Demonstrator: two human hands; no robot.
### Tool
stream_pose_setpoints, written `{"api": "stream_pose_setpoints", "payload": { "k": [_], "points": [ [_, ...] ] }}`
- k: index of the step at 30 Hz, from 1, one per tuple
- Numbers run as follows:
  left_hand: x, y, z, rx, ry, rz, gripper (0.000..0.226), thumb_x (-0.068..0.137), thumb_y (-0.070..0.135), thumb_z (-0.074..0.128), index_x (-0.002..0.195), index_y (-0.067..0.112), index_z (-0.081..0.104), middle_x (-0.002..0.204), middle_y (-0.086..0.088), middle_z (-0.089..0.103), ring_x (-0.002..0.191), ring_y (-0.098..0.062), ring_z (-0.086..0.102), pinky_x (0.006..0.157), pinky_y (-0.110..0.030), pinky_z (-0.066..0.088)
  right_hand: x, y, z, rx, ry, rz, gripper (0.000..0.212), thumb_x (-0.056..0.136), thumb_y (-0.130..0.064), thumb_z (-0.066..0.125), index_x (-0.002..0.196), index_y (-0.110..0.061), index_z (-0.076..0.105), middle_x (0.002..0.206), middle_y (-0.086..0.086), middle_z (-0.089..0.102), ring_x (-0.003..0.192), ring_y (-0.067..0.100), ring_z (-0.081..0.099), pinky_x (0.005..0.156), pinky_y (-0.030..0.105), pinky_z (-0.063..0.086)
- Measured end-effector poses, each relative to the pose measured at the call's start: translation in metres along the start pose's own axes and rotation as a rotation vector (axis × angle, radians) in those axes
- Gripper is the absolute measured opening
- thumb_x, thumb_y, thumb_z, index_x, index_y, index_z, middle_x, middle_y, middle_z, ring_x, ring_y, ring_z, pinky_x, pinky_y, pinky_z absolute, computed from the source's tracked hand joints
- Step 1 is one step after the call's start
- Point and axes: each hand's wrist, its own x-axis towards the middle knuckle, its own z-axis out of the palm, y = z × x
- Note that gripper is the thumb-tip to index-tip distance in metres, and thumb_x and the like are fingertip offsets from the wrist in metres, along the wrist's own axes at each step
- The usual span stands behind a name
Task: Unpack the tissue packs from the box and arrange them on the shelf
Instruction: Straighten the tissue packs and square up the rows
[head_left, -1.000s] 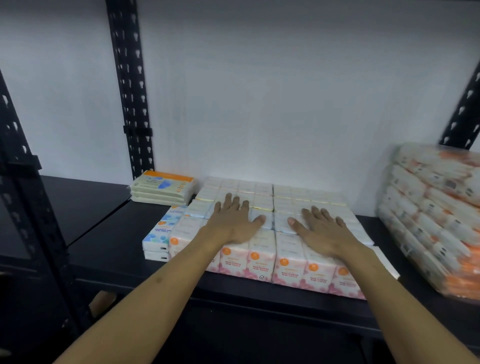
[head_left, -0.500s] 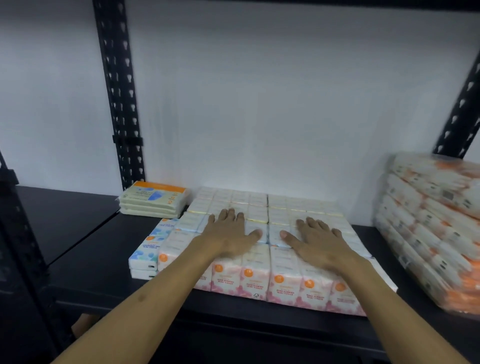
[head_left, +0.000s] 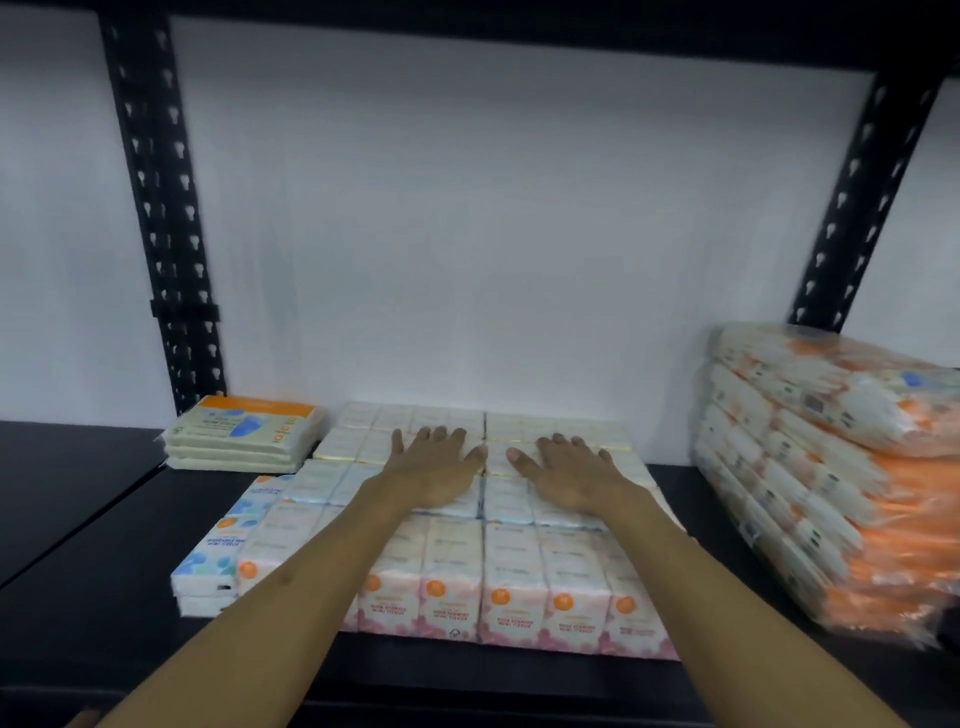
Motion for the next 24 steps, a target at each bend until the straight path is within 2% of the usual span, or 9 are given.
{"api": "stream_pose_setpoints", "payload": {
  "k": [4, 7, 9, 11, 14, 16, 18, 21, 24],
  "points": [
    [-0.005, 0.005, -0.013, 0.019, -0.003, 0.026, 0.073, 0.102, 0.065, 0.011, 0.162, 0.025, 0.009, 0.17, 0.001, 0.006, 0.157, -0.018, -0.002, 0.121, -0.056, -0.016, -0.021, 0.01, -0.015, 0.092, 0.031, -0.044, 0.083, 0.094, -0.076, 0.016, 0.161, -0.027, 0.014, 0.168, -0.005, 0.013, 0.155, 0.018, 0.005, 0.124, 0.05, 0.0],
    [-0.012, 0.044, -0.022, -0.032, 0.048, 0.155, 0.073, 0.101, 0.067, 0.017, 0.162, 0.026, 0.014, 0.17, 0.0, 0.006, 0.157, -0.019, 0.003, 0.125, -0.051, -0.006, -0.062, 0.031, -0.034, 0.145, 0.345, -0.104, 0.076, 0.097, -0.069, 0.032, 0.158, -0.024, 0.027, 0.163, -0.003, 0.03, 0.15, 0.017, 0.024, 0.123, 0.046, 0.012],
    [-0.021, 0.083, -0.029, -0.134, 0.084, 0.285, 0.07, 0.102, 0.065, 0.025, 0.16, 0.026, 0.023, 0.169, 0.001, 0.016, 0.154, -0.022, 0.019, 0.125, -0.042, 0.011, -0.099, 0.051, -0.046, 0.165, 0.578, -0.138, 0.065, 0.099, -0.059, 0.043, 0.152, -0.021, 0.04, 0.155, 0.0, 0.044, 0.143, 0.019, 0.035, 0.119, 0.041, 0.023],
    [-0.03, 0.127, -0.036, -0.253, 0.109, 0.408, 0.065, 0.103, 0.062, 0.03, 0.157, 0.026, 0.032, 0.164, 0.003, 0.031, 0.147, -0.022, 0.034, 0.117, -0.033, 0.024, -0.14, 0.075, -0.057, 0.22, 0.781, -0.158, 0.05, 0.1, -0.044, 0.053, 0.142, -0.017, 0.052, 0.144, 0.003, 0.054, 0.135, 0.021, 0.044, 0.113, 0.038, 0.032],
    [-0.038, 0.19, -0.043, -0.398, 0.092, 0.532, 0.06, 0.103, 0.061, 0.031, 0.154, 0.03, 0.037, 0.16, 0.006, 0.038, 0.144, -0.019, 0.039, 0.116, -0.034, 0.029, -0.193, 0.118, -0.065, 0.177, 1.073, -0.164, 0.033, 0.095, -0.023, 0.057, 0.125, -0.009, 0.06, 0.129, 0.006, 0.06, 0.121, 0.023, 0.05, 0.104, 0.03, 0.037],
    [-0.043, 0.229, -0.043, -0.497, 0.042, 0.568, 0.061, 0.103, 0.061, 0.03, 0.156, 0.031, 0.033, 0.162, 0.008, 0.034, 0.147, -0.016, 0.034, 0.118, -0.033, 0.026, -0.215, 0.15, -0.062, 0.117, 1.191, -0.103, 0.034, 0.093, -0.022, 0.055, 0.124, -0.008, 0.059, 0.132, 0.006, 0.056, 0.124, 0.024, 0.048, 0.105, 0.033, 0.038],
    [-0.044, 0.255, -0.043, -0.592, -0.004, 0.549, 0.067, 0.103, 0.063, 0.029, 0.16, 0.029, 0.023, 0.166, 0.008, 0.024, 0.151, -0.015, 0.026, 0.121, -0.035, 0.02, -0.22, 0.172, -0.053, 0.136, 1.229, -0.053, 0.044, 0.096, -0.024, 0.052, 0.135, -0.006, 0.051, 0.145, 0.008, 0.048, 0.136, 0.024, 0.04, 0.112, 0.038, 0.035],
    [-0.043, 0.293, -0.04, -0.738, -0.048, 0.452, 0.076, 0.102, 0.066, 0.027, 0.163, 0.025, 0.006, 0.169, 0.007, 0.011, 0.154, -0.017, 0.017, 0.123, -0.037, 0.015, -0.212, 0.198, -0.034, 0.107, 1.213, -0.007, 0.06, 0.102, -0.031, 0.047, 0.154, -0.005, 0.03, 0.164, 0.011, 0.025, 0.153, 0.023, 0.017, 0.123, 0.041, 0.022],
    [-0.034, 0.32, -0.037, -0.914, -0.144, 0.297, 0.086, 0.097, 0.074, 0.026, 0.163, 0.025, -0.001, 0.17, 0.004, 0.006, 0.155, -0.025, 0.017, 0.123, -0.049, 0.021, -0.188, 0.212, -0.021, 0.022, 1.166, -0.002, 0.073, 0.104, -0.031, 0.049, 0.16, -0.006, 0.01, 0.169, 0.009, 0.004, 0.156, 0.022, 0.001, 0.125, 0.051, 0.015]
  ]
}}
